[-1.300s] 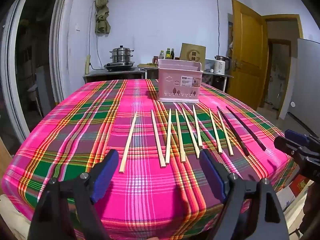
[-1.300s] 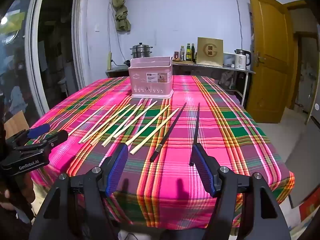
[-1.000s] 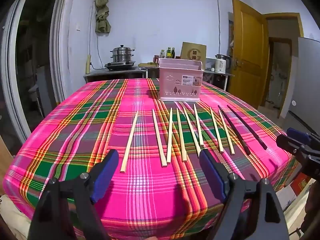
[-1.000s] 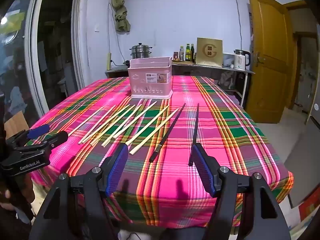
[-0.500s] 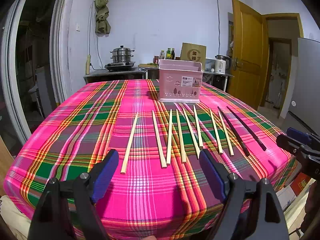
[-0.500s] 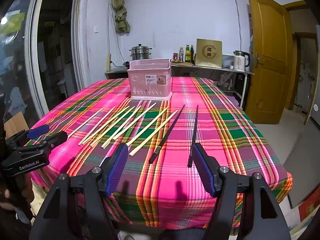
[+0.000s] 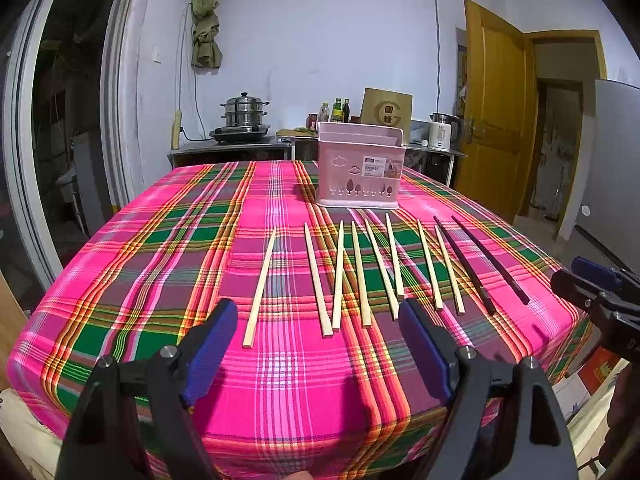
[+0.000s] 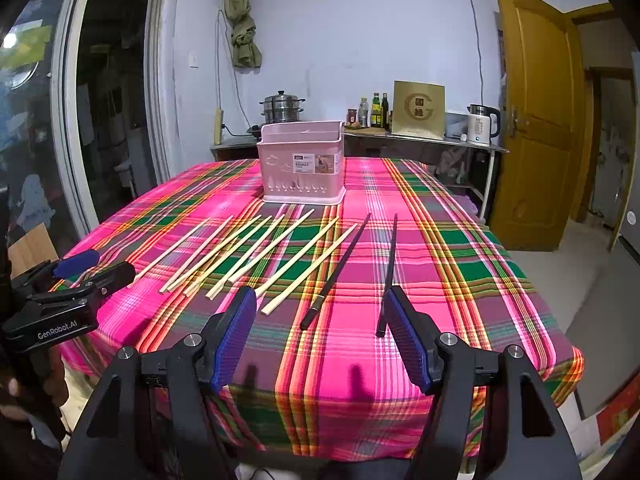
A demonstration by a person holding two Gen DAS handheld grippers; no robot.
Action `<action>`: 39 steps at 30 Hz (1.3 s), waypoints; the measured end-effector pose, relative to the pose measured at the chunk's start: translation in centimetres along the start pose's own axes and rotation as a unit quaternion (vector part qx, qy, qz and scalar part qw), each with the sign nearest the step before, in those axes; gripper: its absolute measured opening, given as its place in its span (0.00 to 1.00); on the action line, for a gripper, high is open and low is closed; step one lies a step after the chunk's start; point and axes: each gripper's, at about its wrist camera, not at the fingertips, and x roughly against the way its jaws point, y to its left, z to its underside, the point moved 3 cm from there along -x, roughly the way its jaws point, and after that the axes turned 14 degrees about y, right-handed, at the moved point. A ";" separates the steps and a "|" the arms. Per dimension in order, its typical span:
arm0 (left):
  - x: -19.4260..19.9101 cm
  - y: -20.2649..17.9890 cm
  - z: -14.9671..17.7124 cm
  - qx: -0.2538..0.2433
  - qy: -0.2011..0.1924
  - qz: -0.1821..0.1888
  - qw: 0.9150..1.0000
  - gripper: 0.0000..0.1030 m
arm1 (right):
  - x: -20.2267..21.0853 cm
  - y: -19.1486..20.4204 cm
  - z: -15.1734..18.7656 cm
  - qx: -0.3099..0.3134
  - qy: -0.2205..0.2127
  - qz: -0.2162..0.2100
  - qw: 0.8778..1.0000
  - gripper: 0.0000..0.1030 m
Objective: Organize utensils
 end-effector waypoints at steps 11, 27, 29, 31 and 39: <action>0.1 0.0 0.0 0.001 0.001 0.001 1.000 0.82 | 0.0 0.0 0.1 0.000 -0.001 0.000 1.000 0.65; 0.3 -0.2 0.1 0.002 0.001 0.006 1.000 0.82 | 0.0 0.0 0.1 0.000 -0.002 -0.001 1.000 0.65; 0.3 -0.3 0.1 0.002 0.001 0.005 1.000 0.82 | 0.0 0.1 0.0 0.001 -0.002 0.000 1.000 0.65; 0.3 -0.2 0.1 0.002 0.001 0.006 1.000 0.82 | 0.0 0.1 0.0 0.001 -0.002 -0.001 1.000 0.65; 0.3 -0.2 0.1 0.002 0.001 0.006 1.000 0.82 | 0.0 0.1 0.0 0.001 -0.002 -0.001 1.000 0.65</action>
